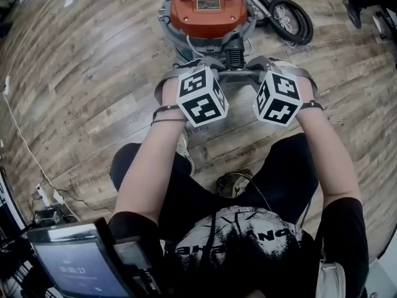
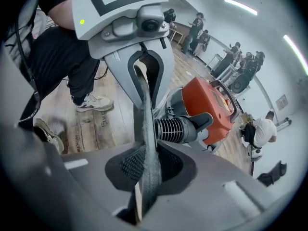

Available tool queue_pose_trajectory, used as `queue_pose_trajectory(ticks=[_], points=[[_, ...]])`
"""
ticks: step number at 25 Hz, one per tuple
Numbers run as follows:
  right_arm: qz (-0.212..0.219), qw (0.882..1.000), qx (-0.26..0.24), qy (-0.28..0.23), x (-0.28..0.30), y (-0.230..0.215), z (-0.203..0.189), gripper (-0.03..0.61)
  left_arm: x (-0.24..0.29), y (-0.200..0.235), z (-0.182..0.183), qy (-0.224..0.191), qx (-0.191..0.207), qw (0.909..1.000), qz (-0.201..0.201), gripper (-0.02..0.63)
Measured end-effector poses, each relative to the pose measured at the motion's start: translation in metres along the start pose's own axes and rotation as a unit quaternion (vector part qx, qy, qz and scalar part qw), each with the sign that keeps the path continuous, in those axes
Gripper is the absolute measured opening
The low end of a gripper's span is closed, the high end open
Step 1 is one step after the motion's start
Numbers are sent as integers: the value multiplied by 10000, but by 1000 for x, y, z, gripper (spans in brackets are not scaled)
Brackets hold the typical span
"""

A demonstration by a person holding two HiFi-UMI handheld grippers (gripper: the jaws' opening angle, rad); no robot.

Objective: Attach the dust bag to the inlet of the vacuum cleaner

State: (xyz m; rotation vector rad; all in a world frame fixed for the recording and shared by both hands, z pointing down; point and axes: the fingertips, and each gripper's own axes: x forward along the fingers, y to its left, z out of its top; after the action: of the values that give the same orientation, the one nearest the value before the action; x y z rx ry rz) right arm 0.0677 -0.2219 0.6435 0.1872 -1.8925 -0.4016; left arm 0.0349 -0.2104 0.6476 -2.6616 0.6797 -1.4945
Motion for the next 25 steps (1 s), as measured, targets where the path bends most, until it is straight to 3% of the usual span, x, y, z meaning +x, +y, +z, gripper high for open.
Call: queue_pose_trajectory(ticks=[11, 18, 21, 25], points=[[-23, 9997, -168, 195, 7, -10, 7, 38, 18, 13, -15, 114, -163, 9998, -54, 35], [-17, 9993, 335, 153, 13, -14, -15, 44, 4, 9, 17, -560, -138, 9983, -40, 31], [-36, 9991, 398, 149, 22, -10, -20, 43, 5, 8, 21, -573, 58, 9983, 98, 33], [-103, 9990, 416, 130, 21, -13, -18, 44, 5, 14, 20, -622, -89, 9980, 100, 37]])
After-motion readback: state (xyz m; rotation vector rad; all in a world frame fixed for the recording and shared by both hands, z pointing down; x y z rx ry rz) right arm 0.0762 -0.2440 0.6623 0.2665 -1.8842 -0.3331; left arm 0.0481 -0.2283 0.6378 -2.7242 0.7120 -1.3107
